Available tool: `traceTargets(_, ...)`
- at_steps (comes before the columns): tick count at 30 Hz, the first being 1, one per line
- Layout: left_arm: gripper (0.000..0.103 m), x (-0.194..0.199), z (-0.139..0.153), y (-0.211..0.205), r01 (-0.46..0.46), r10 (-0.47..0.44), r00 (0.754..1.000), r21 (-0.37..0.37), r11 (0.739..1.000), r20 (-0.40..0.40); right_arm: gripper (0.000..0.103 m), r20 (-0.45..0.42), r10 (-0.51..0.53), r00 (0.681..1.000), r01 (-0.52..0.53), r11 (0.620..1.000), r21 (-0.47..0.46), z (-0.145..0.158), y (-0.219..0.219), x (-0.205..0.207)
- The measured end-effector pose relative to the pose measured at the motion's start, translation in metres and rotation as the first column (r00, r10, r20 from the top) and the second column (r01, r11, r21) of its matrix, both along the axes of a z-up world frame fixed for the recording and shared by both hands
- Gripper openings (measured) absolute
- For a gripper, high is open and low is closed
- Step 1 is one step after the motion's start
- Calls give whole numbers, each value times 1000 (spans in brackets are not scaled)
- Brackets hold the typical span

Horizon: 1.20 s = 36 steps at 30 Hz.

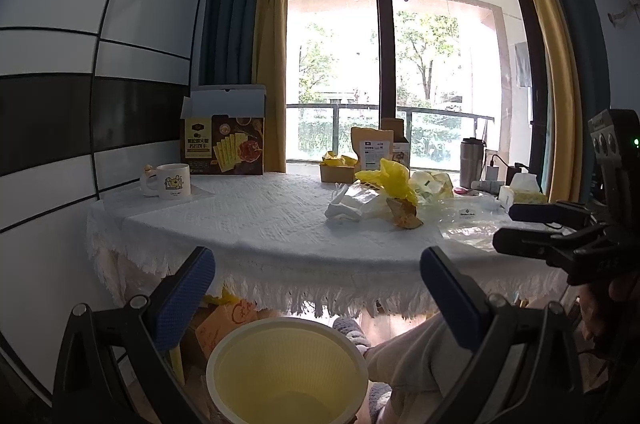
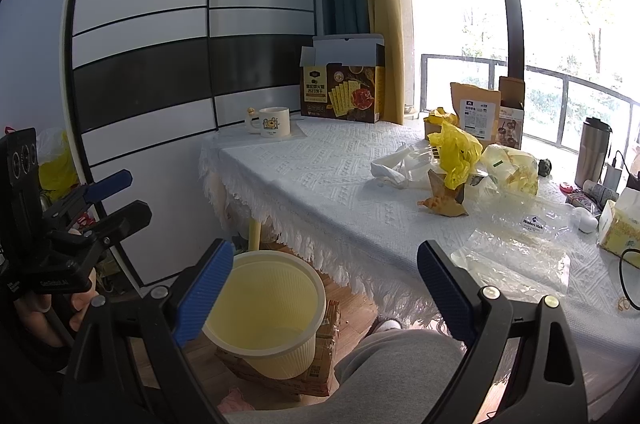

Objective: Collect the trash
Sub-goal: 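Reach the left tool toward the yellow plastic bag on the table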

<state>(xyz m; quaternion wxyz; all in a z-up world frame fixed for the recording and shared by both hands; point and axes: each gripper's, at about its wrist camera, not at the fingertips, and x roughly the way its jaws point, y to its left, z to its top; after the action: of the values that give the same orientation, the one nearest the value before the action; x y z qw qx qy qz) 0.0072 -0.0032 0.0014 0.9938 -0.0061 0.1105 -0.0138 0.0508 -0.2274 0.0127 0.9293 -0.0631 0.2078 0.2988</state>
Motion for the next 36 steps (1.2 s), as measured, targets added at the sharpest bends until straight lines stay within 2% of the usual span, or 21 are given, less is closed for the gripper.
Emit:
traceTargets(9, 102, 32, 0, -8, 24, -24, 999, 14, 1000, -22, 93, -36, -34, 999, 34, 999, 15, -10, -15, 21)
traceTargets(22, 102, 119, -8, -40, 66, -61, 995, 65, 996, -74, 93, -106, -153, 983, 158, 987, 41, -37, -72, 83)
traceTargets(29, 102, 168, -8, -60, 139, -135, 986, 39, 989, -99, 93, -103, -204, 974, 209, 977, 42, -44, -106, 114)
traceTargets(36, 102, 224, 0, -82, 179, -174, 971, 19, 984, -165, 93, -91, -251, 964, 254, 967, 17, -38, -129, 142)
